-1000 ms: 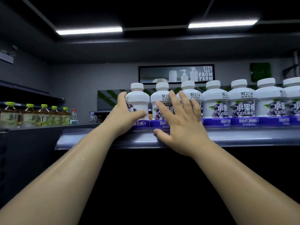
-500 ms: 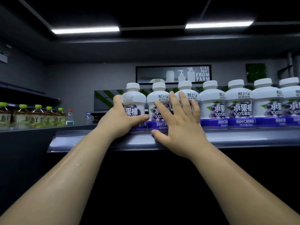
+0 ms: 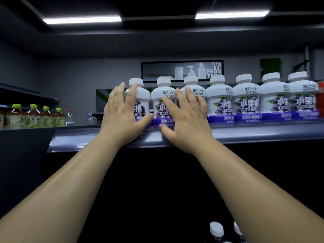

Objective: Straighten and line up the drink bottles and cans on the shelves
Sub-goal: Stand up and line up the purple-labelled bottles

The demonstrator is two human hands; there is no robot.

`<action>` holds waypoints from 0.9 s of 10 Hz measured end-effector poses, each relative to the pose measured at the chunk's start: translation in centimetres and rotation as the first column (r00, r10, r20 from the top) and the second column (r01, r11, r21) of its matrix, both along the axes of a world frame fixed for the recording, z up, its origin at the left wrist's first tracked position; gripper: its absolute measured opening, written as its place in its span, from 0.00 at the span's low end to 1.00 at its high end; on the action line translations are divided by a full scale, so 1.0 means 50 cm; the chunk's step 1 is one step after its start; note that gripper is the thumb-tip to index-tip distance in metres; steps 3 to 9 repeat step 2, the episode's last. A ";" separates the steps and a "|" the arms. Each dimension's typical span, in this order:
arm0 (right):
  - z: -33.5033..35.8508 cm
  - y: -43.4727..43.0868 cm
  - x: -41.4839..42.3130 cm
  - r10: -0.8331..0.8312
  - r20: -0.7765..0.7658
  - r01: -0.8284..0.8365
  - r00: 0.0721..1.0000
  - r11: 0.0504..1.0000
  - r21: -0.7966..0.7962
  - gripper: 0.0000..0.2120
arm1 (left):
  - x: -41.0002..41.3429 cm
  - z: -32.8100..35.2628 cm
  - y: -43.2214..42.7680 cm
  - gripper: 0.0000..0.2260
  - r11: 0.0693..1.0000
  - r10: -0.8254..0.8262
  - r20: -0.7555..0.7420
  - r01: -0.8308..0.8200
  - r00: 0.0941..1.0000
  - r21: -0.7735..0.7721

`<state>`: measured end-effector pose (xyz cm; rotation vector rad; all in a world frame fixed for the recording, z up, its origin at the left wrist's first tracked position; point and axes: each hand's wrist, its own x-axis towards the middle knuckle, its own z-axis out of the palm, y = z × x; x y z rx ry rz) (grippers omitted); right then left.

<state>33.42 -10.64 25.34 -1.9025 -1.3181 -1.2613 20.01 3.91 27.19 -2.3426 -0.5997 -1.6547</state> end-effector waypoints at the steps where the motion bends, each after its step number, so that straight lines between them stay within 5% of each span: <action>1: 0.002 -0.022 -0.002 0.086 -0.047 -0.086 0.995 0.996 -0.003 0.35 | -0.007 -0.003 -0.024 0.39 0.998 0.036 -0.076 -0.032 0.996 0.060; 9: -0.028 -0.057 0.006 0.090 -0.088 -0.092 0.992 0.995 -0.028 0.36 | -0.014 -0.025 -0.050 0.39 0.998 0.060 -0.117 -0.057 0.991 0.026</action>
